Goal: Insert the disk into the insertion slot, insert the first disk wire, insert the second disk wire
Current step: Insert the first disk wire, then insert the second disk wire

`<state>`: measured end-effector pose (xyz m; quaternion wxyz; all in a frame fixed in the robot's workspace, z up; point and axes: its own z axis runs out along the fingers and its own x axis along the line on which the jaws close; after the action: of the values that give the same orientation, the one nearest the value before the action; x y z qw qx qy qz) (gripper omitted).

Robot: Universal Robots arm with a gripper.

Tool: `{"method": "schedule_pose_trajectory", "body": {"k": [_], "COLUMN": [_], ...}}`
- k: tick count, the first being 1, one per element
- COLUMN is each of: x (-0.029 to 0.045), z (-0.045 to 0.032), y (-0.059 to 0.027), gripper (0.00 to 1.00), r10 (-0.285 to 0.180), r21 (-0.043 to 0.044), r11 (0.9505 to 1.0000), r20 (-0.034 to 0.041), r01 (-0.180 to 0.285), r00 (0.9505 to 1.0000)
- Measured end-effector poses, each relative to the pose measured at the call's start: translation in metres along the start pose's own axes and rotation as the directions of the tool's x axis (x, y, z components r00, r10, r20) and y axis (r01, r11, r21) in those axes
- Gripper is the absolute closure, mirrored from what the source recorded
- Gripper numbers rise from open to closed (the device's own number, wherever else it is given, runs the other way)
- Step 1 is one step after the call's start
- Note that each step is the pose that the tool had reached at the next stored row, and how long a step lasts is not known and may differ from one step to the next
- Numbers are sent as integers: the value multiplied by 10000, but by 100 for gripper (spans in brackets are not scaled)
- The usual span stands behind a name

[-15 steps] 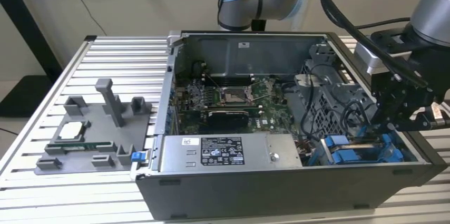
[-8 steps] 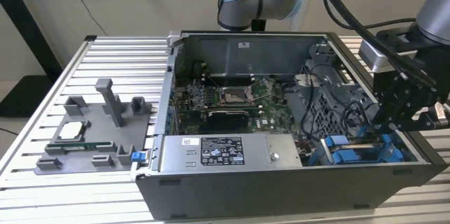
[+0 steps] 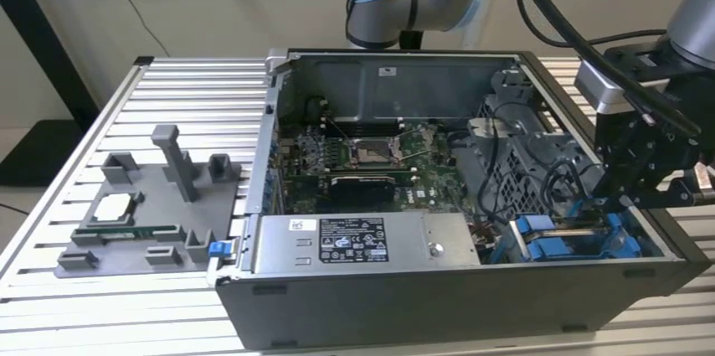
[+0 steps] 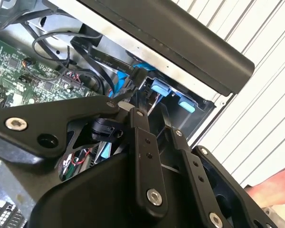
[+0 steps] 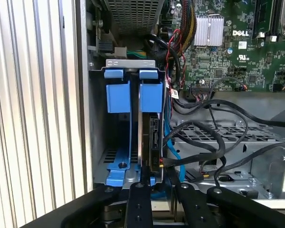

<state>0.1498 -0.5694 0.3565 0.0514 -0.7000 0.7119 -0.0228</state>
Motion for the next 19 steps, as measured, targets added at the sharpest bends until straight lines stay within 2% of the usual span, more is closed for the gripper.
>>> {"method": "schedule_pose_trajectory", "body": {"k": [11, 15, 19], "x": [0, 0, 0], "z": [0, 0, 0], "y": [-3, -3, -2], "gripper": [0, 0, 0], "r10": [0, -7, -18], "r21": [-14, -102, -243], "r11": [10000, 9999, 9997], "r20": [-1, -1, -2], "r01": [0, 7, 18], "r00": [10000, 10000, 10000]}}
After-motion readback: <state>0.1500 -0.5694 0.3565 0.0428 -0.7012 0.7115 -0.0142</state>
